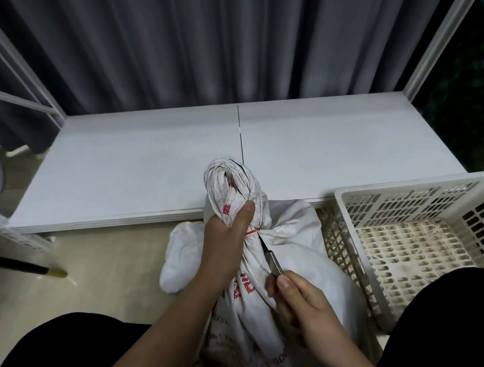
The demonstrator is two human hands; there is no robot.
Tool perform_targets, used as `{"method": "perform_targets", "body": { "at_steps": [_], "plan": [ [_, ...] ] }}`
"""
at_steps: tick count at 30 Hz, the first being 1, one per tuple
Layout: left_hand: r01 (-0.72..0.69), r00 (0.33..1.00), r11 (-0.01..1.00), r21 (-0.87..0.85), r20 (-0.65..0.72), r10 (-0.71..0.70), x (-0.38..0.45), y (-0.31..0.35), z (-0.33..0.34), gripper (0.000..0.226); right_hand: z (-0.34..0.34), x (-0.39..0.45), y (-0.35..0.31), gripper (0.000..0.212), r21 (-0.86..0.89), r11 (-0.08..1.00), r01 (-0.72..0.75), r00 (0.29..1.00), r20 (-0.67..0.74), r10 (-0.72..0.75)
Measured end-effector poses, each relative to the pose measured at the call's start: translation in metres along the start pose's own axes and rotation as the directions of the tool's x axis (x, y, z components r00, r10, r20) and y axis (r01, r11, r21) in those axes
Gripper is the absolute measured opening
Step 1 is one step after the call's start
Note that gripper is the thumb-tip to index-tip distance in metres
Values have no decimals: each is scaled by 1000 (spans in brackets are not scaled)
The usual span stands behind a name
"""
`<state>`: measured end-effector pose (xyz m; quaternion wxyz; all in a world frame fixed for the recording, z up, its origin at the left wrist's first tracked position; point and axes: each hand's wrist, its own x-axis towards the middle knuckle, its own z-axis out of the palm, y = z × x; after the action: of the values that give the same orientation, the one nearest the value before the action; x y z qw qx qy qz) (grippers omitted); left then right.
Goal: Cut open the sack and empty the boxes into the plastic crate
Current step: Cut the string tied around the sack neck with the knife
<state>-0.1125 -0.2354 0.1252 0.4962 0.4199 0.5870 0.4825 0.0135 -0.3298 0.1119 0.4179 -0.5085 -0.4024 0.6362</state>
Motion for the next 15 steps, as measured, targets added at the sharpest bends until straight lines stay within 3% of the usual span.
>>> {"method": "perform_targets", "body": {
  "at_steps": [8,15],
  "plan": [
    [69,997,997,19,23,-69,10,-6,0,7,2,1,9,36,142,988,-58,998,33,54],
    [93,996,992,90,10,-94,13,-14,-2,34,2,2,16,33,223,967,-126,992,26,123]
  ]
}}
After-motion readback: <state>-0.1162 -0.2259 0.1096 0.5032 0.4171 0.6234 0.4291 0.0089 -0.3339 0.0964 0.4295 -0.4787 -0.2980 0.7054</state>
